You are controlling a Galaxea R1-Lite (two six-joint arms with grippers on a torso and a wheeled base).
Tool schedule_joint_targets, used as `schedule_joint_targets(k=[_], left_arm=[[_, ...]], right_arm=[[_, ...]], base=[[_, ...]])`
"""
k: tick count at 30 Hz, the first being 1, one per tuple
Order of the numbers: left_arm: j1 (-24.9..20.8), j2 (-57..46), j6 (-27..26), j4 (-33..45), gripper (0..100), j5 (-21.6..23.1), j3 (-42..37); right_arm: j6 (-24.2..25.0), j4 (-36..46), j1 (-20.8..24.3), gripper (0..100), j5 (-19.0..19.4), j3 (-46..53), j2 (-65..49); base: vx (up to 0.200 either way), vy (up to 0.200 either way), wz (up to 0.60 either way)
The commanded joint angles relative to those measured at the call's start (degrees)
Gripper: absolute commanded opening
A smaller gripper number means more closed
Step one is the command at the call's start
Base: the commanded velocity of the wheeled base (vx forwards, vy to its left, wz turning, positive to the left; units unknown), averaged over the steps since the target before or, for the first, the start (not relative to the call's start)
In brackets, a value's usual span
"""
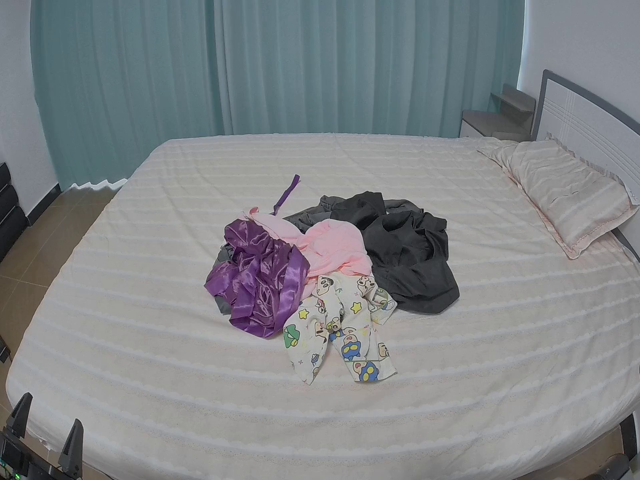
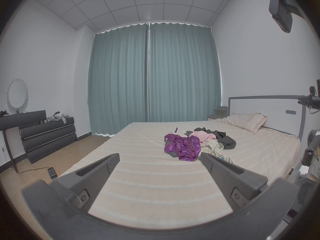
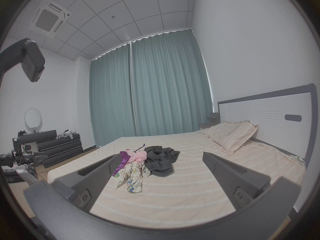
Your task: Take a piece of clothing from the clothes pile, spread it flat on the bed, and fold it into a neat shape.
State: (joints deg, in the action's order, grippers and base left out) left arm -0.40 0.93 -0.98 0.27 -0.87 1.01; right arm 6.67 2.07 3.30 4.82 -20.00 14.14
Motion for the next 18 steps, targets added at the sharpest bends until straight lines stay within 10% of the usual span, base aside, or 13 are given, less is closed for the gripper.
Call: schedule_joint_targets(k=[1,2,18], left_arm=[[0.0,-0.9,0.0,0.0,100,0.0,-0.9],[0.1,-0.9,0.0,0.0,100,0.0,-0.9],[0.0,-0.9,0.0,0.0,100,0.0,-0.9]], right_arm=[[17.9,-8.0,9.1,100,10.4,-8.6,46.8],[24.1,-18.9,12.6,100,9.9,-8.4,63.8],[35.7,-44.3,22.3,100,0.2,-10.0,94.1]], base=[[0.000,0.000,0.00],[0.000,0.000,0.00],[0.000,0.000,0.00]])
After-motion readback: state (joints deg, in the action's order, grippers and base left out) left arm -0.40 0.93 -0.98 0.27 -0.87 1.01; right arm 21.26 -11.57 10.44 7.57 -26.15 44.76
